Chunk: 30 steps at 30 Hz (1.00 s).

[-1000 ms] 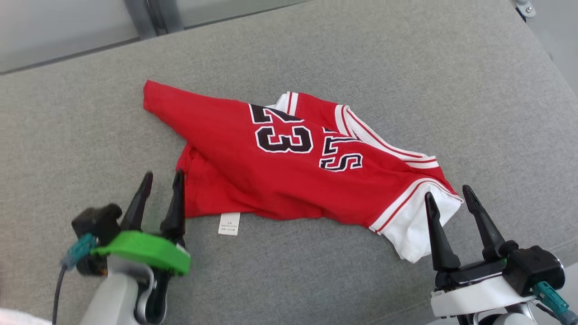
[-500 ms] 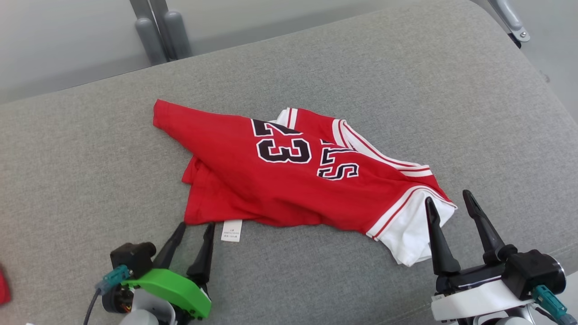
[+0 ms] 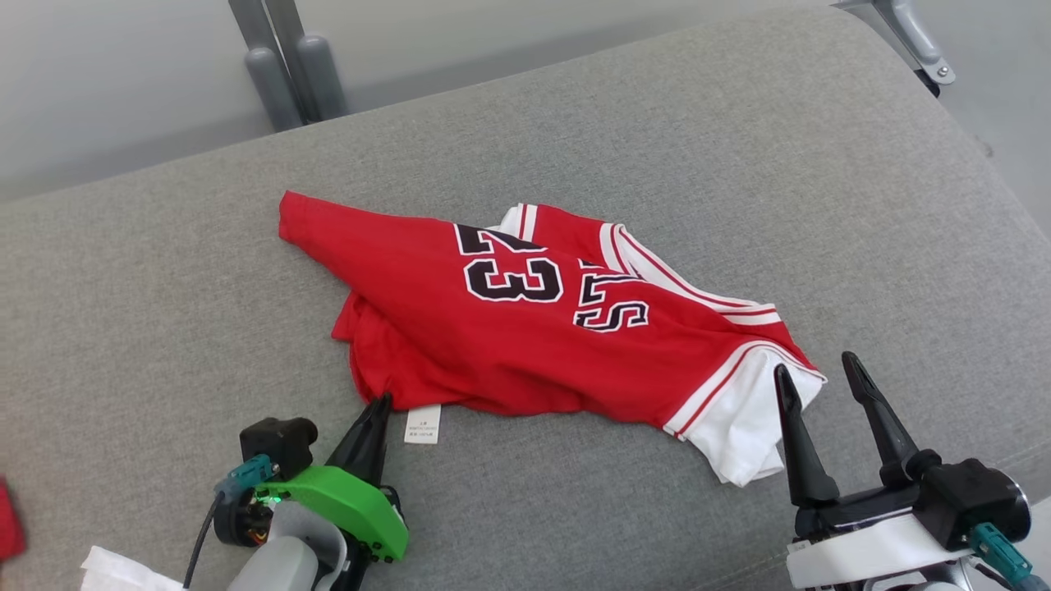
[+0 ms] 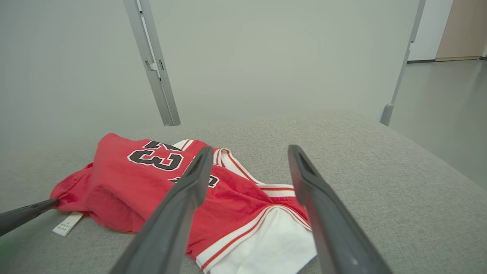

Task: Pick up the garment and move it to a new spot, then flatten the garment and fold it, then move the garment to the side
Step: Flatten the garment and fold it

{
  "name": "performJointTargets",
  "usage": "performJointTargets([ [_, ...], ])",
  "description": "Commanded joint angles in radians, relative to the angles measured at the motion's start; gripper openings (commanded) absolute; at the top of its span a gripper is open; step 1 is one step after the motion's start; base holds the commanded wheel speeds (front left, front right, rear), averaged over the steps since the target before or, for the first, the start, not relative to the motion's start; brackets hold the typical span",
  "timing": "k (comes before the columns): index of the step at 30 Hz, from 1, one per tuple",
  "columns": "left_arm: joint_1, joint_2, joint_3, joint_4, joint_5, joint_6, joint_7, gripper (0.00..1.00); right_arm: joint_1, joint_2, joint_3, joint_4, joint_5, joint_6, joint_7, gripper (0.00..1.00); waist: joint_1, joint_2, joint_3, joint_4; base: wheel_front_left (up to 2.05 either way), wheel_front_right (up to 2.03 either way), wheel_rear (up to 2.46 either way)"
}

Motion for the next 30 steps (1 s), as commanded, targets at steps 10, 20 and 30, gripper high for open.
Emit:
performJointTargets([
  [10,0.155,0.028,-0.027,-0.223,-0.065,0.029,0.044,0.0,0.063,-0.001,-0.018,-0.003,0.003,-0.001,-0.003,1.0,0.0,0.0,-0.036,0.162,0.0,0.0,0.0],
  [20,0.464,0.09,-0.067,-0.645,-0.148,0.166,0.25,0.0,0.071,-0.016,-0.013,0.007,-0.013,-0.001,-0.003,1.0,0.0,0.0,-0.039,0.266,0.0,0.0,0.0],
  [30,0.286,0.087,-0.023,-0.693,-0.141,0.179,0.295,0.0,0.039,-0.028,0.01,0.018,-0.014,-0.001,-0.003,1.0,0.0,0.0,-0.015,0.202,0.0,0.0,0.0],
])
